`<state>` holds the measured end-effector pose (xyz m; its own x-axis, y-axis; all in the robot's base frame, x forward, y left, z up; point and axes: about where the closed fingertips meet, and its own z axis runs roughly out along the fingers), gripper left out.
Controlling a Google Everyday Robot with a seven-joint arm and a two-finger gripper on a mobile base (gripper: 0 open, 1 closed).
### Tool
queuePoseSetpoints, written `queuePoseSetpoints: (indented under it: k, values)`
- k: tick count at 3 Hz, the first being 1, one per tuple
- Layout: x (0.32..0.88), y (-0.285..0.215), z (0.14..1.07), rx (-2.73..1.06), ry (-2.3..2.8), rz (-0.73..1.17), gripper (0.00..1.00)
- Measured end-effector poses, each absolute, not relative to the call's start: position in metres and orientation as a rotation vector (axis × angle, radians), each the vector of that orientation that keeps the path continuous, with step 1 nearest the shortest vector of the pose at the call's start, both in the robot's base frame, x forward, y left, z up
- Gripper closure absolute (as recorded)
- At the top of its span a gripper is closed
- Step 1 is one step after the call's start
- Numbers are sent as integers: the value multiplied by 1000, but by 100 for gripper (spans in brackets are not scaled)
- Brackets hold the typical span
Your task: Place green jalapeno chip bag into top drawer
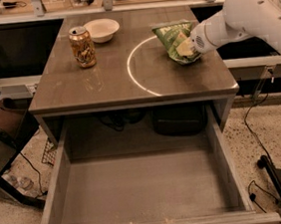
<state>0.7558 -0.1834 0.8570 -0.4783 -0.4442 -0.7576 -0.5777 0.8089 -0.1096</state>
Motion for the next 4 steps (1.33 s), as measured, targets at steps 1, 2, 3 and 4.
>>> queuePoseSetpoints:
  k: [1, 2, 3, 4]
  values:
    - [709, -195, 921, -736, 2006, 156, 100]
    - [681, -222, 952, -703, 1956, 101, 100]
    - [681, -222, 952, -703, 1956, 101, 100]
    - [668, -228, 951, -714, 1964, 102, 100]
